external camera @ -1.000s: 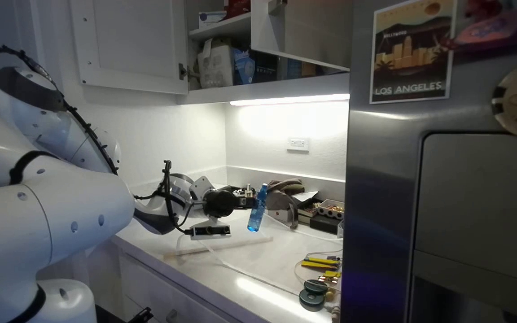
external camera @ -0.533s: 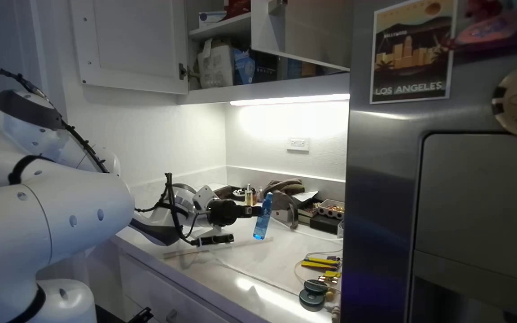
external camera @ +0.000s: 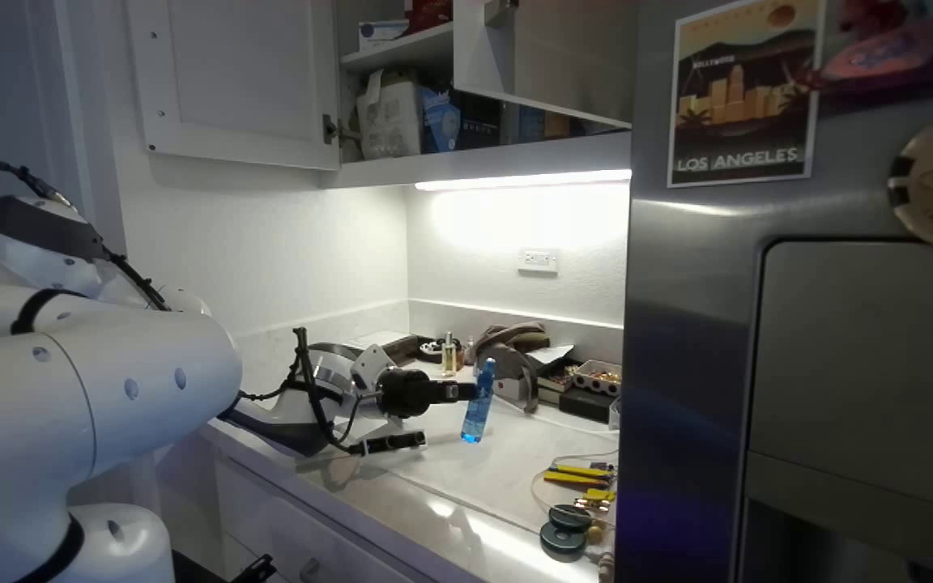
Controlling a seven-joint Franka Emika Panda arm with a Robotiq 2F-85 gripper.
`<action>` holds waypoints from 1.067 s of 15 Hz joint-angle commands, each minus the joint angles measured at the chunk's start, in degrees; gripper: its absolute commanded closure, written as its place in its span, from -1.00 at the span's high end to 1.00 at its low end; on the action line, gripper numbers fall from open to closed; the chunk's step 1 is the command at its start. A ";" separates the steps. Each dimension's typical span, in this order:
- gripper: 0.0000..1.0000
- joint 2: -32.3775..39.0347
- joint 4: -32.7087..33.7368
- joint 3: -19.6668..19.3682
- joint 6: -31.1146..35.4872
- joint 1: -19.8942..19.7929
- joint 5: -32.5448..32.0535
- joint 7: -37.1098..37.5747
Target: Place the blue bottle on the bottom shelf of the open upper cabinet
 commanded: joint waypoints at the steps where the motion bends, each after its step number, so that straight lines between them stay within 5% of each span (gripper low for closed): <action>1: -0.79 -4.42 0.49 -0.31 1.02 1.63 2.97 -3.23; 16: -0.79 -10.30 -0.48 2.00 1.80 5.50 7.07 -3.53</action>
